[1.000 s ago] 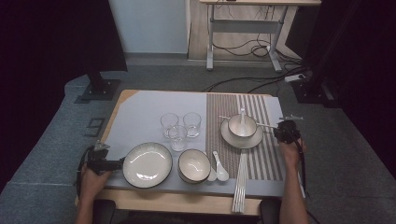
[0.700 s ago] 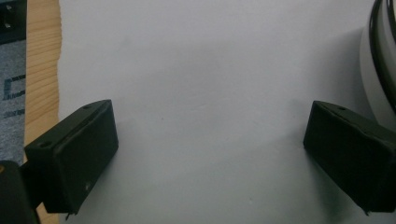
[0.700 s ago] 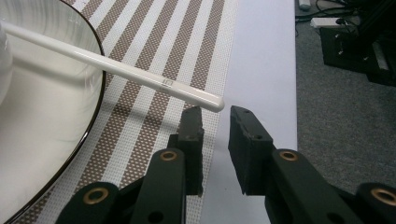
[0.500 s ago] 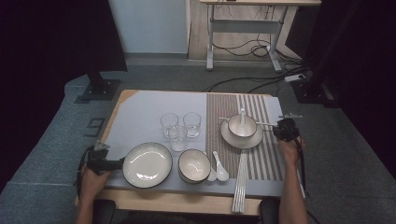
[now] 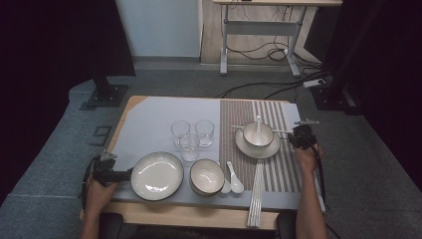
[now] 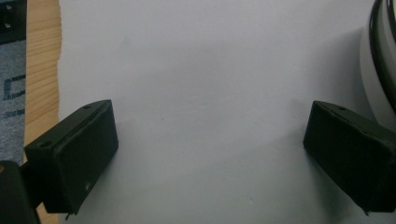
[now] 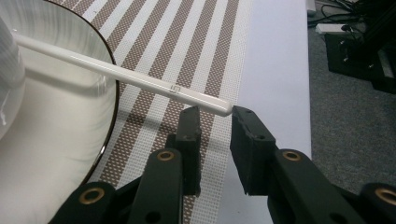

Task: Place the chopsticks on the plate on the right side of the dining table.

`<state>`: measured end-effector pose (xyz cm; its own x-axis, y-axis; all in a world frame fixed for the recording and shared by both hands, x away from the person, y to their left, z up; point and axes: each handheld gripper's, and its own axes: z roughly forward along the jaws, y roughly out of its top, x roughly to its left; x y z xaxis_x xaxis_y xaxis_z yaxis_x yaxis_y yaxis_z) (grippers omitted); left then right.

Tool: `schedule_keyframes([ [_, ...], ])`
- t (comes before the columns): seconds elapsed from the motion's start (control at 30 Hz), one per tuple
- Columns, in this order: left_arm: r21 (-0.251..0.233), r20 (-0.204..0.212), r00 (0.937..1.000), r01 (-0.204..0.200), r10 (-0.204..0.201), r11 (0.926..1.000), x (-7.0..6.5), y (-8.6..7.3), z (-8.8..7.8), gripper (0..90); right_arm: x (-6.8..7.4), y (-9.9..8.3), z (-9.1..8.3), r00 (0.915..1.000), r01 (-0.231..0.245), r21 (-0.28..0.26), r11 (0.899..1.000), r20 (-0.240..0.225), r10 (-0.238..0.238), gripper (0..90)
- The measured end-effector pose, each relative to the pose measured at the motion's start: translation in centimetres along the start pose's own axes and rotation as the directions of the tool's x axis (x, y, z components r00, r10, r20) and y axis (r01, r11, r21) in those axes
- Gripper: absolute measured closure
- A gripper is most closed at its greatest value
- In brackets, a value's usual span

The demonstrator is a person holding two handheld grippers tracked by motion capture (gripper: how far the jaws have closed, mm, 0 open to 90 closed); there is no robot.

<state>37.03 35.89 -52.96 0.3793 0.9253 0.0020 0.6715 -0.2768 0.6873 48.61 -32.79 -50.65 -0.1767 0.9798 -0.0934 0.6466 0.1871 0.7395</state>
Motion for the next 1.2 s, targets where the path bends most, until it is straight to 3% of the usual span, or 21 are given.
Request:
schedule_keyframes([
  [1.2,0.0,-0.001,1.0,0.0,0.0,1.0,-0.01,-0.01,-0.01,2.8,0.63,0.83,0.62,0.9999,0.011,0.002,1.0,-0.002,-0.011,69.7],
])
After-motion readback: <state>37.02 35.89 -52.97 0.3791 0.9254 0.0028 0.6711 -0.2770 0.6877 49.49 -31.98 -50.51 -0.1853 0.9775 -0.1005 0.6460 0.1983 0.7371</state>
